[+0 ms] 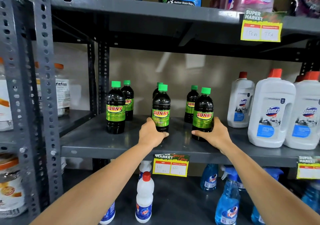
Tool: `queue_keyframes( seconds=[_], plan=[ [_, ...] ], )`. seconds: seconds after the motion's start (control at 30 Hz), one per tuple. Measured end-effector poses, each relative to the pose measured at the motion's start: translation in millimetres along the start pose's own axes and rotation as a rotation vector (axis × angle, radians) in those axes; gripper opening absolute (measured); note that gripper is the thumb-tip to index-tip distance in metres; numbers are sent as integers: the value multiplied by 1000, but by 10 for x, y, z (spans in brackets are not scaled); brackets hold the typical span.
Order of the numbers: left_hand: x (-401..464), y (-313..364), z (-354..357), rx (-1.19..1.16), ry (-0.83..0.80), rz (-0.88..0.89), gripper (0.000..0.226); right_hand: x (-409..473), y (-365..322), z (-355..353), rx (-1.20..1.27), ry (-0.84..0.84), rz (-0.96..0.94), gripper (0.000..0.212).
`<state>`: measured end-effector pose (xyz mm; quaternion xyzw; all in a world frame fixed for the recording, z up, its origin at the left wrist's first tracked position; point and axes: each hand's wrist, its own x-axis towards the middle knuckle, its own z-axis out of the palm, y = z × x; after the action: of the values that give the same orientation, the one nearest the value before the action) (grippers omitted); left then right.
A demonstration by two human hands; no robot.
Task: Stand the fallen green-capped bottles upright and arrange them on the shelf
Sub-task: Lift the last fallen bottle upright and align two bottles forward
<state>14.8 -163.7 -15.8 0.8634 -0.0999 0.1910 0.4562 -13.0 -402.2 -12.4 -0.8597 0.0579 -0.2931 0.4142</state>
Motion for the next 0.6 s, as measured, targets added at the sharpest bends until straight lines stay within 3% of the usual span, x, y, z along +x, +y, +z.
queue_keyframes(
  seconds=[0.6],
  plan=[
    [-206,33,-28,47,40,73,52,-223,-13,-90,59,6,-19,70]
  ],
)
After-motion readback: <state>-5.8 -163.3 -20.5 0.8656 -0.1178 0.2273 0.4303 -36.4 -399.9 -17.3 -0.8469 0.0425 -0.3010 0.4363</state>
